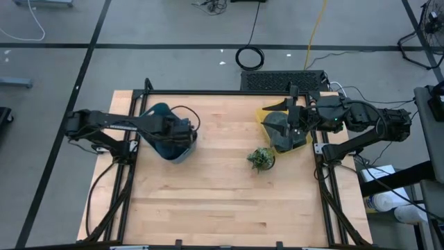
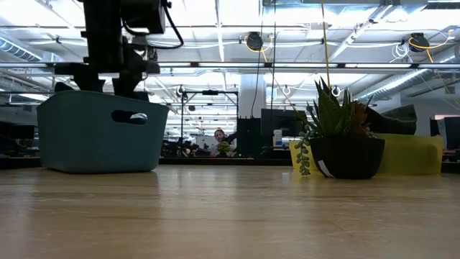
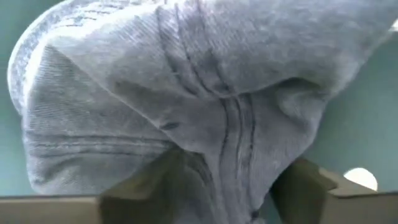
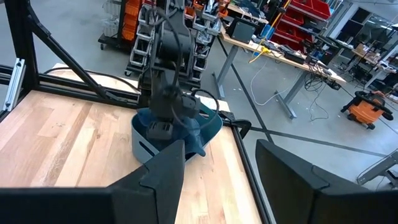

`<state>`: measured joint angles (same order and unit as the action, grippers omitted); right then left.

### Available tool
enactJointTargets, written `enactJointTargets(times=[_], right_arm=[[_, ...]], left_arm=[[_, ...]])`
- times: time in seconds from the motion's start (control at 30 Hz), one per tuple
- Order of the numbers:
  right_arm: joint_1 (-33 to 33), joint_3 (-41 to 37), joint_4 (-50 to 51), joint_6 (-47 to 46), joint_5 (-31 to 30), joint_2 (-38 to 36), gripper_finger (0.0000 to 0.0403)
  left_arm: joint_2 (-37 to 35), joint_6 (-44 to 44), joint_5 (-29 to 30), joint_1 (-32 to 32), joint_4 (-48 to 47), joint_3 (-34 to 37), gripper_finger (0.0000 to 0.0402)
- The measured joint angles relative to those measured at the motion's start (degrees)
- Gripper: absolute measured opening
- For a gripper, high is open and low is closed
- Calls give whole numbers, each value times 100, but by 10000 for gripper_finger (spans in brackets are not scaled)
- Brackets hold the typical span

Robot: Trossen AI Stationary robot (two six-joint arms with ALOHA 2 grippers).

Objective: Pick & Place hat
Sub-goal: Put the blue cap into the blue bin, then return to Home Position

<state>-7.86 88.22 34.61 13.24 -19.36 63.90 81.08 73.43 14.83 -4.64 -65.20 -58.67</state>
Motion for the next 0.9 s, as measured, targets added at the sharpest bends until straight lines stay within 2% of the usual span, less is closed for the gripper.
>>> enactJointTargets(times=[0.3, 0.47, 0.67, 0.77, 0.9], right_arm=[[0, -2, 0, 6, -2, 0, 187], [0, -1, -2, -25, -2, 0, 187], [2, -2, -34, -436, -4, 2, 187], [2, -2, -54, -976, -4, 2, 187], [-4, -2, -52, -1491, 205, 2, 187]], left_arm=[[-847, -746, -39, 0, 395, -2, 345], [-1348, -1044, -485, 0, 640, -2, 393], [-2076, -1785, -1205, 50, 907, -2, 385], [-2478, -2542, -1089, 236, 1482, -2, 376], [-3051, -3895, -611, 572, 2517, -2, 367]])
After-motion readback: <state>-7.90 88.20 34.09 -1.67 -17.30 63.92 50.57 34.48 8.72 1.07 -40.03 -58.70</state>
